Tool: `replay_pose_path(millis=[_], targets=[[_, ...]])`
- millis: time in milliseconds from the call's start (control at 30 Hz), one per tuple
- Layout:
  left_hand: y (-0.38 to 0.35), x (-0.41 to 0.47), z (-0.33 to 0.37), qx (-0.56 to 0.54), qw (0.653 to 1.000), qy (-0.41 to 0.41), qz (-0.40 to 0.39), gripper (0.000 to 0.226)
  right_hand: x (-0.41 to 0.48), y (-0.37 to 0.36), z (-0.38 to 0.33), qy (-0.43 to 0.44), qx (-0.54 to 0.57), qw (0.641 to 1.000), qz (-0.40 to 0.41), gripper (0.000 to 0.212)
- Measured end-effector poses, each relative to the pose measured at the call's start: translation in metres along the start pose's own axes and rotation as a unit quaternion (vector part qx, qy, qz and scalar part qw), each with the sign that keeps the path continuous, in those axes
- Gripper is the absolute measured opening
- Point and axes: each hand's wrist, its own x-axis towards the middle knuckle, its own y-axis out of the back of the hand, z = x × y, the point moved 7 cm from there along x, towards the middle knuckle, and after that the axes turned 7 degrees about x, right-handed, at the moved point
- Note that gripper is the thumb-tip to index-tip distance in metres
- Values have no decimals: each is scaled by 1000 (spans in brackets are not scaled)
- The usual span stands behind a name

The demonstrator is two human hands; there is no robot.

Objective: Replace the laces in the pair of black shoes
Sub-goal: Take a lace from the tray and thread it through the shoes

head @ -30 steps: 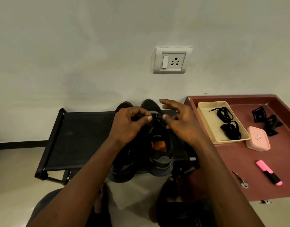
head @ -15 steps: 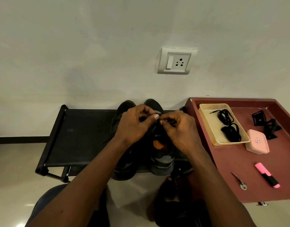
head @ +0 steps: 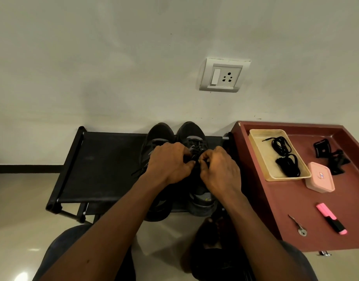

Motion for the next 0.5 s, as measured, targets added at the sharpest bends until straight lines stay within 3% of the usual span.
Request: replay_pose_path(millis=[233, 500], targets=[[-2, 3, -5, -16, 1000, -1, -6, 27, -2, -5, -3, -20, 22, 999, 19, 9], [-3, 4, -8, -43, 999, 8, -12, 24, -6, -8, 4, -112, 110, 986, 52, 11]])
